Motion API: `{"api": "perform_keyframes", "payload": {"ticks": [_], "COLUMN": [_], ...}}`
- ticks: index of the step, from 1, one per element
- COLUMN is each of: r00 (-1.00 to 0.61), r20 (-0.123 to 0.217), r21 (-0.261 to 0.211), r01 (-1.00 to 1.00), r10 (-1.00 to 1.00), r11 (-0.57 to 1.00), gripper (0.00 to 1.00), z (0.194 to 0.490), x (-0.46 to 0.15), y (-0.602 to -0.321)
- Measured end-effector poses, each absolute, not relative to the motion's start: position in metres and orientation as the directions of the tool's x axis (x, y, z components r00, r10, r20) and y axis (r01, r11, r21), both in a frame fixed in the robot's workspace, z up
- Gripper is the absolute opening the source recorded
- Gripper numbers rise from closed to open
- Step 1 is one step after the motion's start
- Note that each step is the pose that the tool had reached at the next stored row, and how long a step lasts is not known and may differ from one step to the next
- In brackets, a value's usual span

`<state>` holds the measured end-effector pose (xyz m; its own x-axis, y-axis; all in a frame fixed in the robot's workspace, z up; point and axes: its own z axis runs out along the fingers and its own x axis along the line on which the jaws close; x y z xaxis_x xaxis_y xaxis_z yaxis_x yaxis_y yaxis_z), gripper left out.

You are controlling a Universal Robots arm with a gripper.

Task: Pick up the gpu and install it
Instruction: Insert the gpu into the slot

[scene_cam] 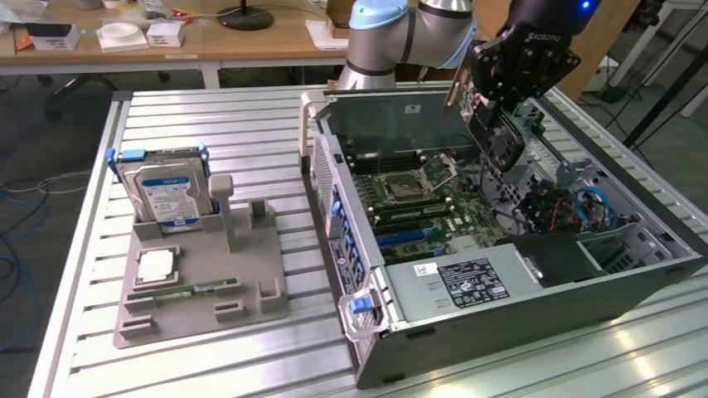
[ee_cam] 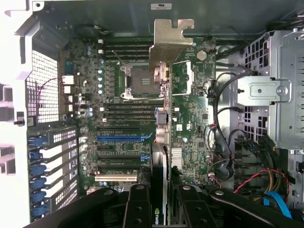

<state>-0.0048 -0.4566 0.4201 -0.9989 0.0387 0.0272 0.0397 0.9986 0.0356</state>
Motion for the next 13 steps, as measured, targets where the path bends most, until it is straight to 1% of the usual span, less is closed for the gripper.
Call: {"api": "perform_keyframes", "payload": {"ticks": [13], "r00": [-0.999], "r20": [0.027], "r21": [0.036], "r01": [0.028], "r10": [0.027], "r11": [0.999], "gripper": [0.26], "z": [0.4201], "x": [-0.0048], "y": [-0.4566]}}
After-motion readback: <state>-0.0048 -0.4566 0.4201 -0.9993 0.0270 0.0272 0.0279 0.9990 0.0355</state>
